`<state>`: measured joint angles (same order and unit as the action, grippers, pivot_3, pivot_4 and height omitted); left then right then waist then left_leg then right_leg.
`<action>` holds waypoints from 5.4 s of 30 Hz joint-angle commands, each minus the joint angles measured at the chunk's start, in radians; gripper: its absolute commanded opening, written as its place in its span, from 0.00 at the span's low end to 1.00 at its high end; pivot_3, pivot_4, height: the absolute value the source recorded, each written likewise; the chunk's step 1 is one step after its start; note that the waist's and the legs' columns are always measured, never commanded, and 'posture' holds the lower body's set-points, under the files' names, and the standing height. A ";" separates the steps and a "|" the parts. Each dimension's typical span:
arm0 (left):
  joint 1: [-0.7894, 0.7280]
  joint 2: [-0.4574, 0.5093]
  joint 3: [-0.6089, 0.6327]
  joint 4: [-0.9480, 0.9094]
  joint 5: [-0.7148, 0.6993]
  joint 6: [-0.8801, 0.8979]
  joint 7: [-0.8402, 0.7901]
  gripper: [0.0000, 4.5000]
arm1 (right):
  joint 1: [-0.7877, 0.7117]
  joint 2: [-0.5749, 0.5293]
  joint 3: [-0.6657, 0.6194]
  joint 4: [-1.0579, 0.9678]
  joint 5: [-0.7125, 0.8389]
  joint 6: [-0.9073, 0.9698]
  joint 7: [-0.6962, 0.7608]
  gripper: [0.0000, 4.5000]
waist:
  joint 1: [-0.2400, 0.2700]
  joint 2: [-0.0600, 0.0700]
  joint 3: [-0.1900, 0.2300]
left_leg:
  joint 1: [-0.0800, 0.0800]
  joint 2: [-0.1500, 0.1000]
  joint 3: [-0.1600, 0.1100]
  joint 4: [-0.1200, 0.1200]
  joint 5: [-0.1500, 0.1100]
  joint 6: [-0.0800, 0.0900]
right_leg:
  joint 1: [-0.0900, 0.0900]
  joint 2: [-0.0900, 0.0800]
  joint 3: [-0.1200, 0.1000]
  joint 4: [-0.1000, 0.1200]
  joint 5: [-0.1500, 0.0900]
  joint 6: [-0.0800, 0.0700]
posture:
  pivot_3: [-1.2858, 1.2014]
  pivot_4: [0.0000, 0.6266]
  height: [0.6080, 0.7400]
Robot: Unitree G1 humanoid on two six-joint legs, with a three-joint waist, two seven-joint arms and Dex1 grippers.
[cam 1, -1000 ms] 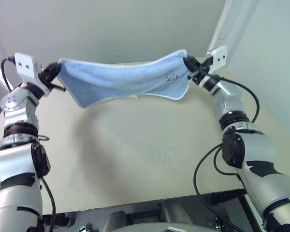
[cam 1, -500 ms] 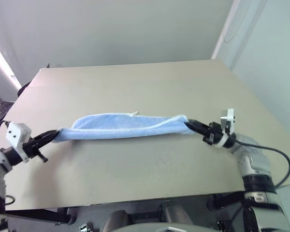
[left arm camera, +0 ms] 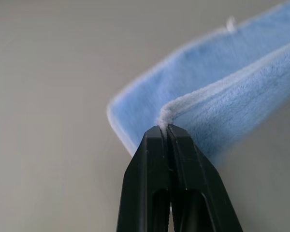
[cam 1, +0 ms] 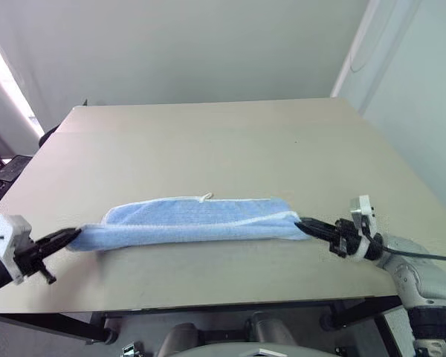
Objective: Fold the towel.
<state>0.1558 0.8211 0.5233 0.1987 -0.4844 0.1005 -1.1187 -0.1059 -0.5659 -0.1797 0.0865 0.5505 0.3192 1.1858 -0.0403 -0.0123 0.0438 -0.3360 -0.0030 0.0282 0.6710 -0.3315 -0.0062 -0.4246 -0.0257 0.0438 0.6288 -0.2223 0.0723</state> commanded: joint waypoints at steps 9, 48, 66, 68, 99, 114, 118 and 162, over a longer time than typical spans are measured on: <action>-0.432 -0.111 -0.180 0.514 0.184 -0.216 0.153 0.00 | -0.343 0.148 0.062 0.499 -0.226 -0.219 -0.303 0.00 | -0.005 -0.003 -0.002 | -0.003 -0.001 0.001 0.004 0.000 0.000 | -0.001 -0.001 0.001 0.000 0.006 0.002 | 0.52 0.00 1.00; -0.081 -0.129 -0.298 -0.331 -0.026 0.205 0.109 0.88 | -0.399 -0.105 -0.153 0.391 0.181 1.192 -0.280 0.99 | -0.007 -0.002 -0.002 | -0.003 0.000 0.002 0.000 -0.001 0.002 | -0.002 0.001 0.004 -0.001 0.004 0.001 | 0.52 0.00 1.00; -0.065 -0.155 -0.363 -0.392 -0.005 0.224 0.150 0.88 | -0.578 0.172 -0.115 0.609 0.075 0.949 -0.451 0.99 | -0.067 -0.004 -0.002 | -0.001 0.006 0.000 0.010 -0.001 0.002 | 0.006 0.013 0.008 0.000 0.007 0.001 | 0.52 0.00 1.00; -0.067 -0.151 -0.357 -0.390 -0.005 0.222 0.154 0.88 | -0.602 0.182 -0.116 0.637 0.069 0.932 -0.450 0.96 | -0.069 -0.004 -0.002 | -0.001 0.007 0.000 0.010 -0.001 0.002 | 0.006 0.014 0.008 -0.001 0.007 0.000 | 0.52 0.00 1.00; -0.097 -0.198 -0.306 -0.321 -0.002 0.247 0.233 0.88 | -0.601 -0.309 0.302 0.187 -0.031 0.788 0.114 0.01 | -0.030 0.003 0.003 | -0.004 0.009 0.001 0.009 -0.004 0.006 | -0.002 0.015 0.008 -0.009 0.009 -0.001 | 0.52 0.00 1.00; -0.072 -0.207 -0.287 -0.367 -0.004 0.241 0.278 0.88 | -0.649 0.081 0.458 0.011 -0.050 0.831 -0.124 0.01 | -0.027 0.002 0.002 | -0.006 0.008 0.001 0.009 -0.004 0.006 | -0.003 0.012 0.007 -0.010 0.011 -0.003 | 0.52 0.00 1.00; -0.049 -0.206 -0.281 -0.380 -0.002 0.236 0.284 0.88 | -0.637 0.138 0.498 0.013 -0.083 0.783 -0.168 0.01 | -0.027 0.002 0.002 | -0.007 0.009 0.001 0.008 -0.004 0.006 | -0.003 0.011 0.007 -0.010 0.012 -0.005 | 0.52 0.00 1.00; 0.025 -0.137 -0.017 -0.353 -0.213 0.521 0.314 1.00 | -0.495 0.363 0.428 0.296 -0.219 0.153 -0.029 1.00 | -0.029 0.001 0.002 | -0.004 0.010 0.000 0.007 -0.004 0.006 | -0.002 0.012 0.006 -0.008 0.013 -0.006 | 0.52 0.00 1.00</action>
<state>0.1976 0.6673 0.4565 -0.1553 -0.6461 0.5833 -0.8108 -0.5794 -0.1998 0.2857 0.4614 0.2785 0.4184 1.1384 -0.0694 -0.0109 0.0455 -0.3403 0.0074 0.0279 0.6782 -0.3357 0.0000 -0.4270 -0.0136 0.0496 0.6207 -0.2097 0.0663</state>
